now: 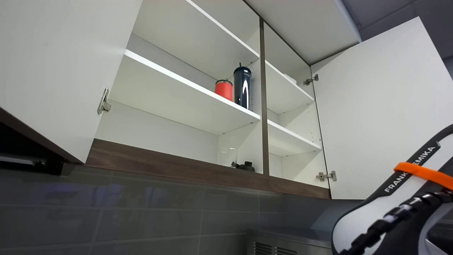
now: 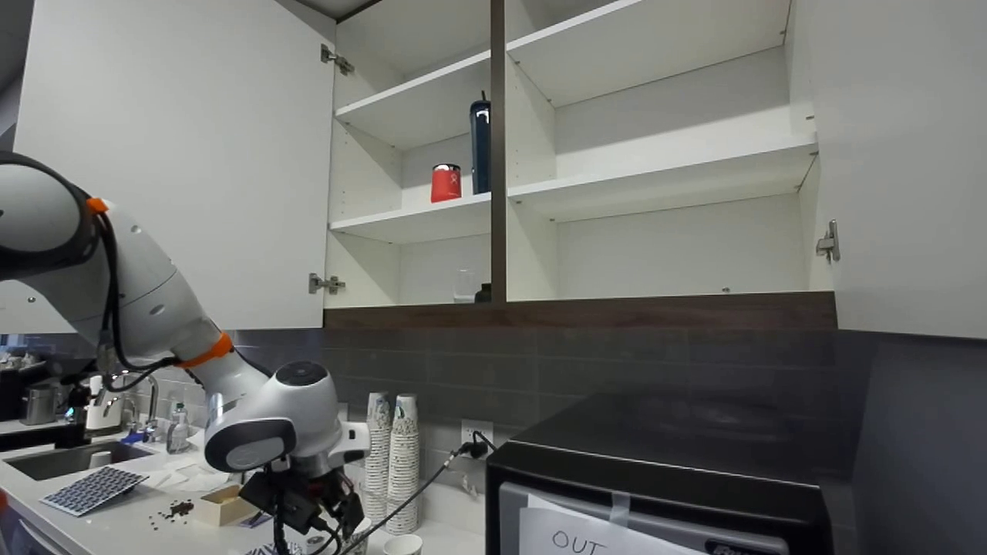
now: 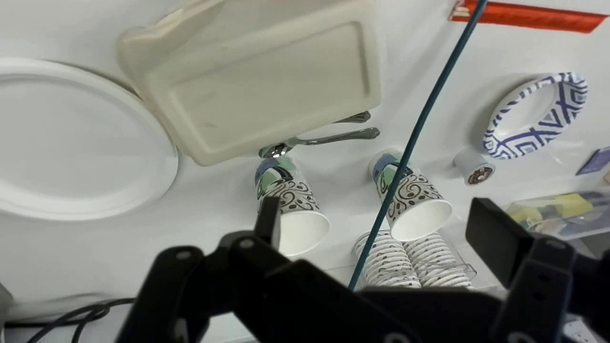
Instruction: Remove the food pack from the cabinet and put it on the counter.
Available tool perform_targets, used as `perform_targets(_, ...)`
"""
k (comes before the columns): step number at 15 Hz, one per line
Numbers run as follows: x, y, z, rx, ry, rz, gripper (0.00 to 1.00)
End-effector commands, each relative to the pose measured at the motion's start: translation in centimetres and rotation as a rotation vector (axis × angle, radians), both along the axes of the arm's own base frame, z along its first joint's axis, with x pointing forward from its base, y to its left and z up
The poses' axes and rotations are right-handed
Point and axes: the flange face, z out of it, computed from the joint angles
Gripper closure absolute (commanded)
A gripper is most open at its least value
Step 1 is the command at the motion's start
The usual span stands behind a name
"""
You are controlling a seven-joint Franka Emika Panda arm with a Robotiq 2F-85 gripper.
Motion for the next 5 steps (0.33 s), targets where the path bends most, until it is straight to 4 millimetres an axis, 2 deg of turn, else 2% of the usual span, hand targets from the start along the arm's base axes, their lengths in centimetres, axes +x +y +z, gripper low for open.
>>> perform_targets(1, 0.09, 0.24, -0.13, -0.028, -0.014, 0.013, 0.00)
perform_targets(5, 0.18, 0.21, -0.20, -0.034, -0.017, 0.013, 0.00)
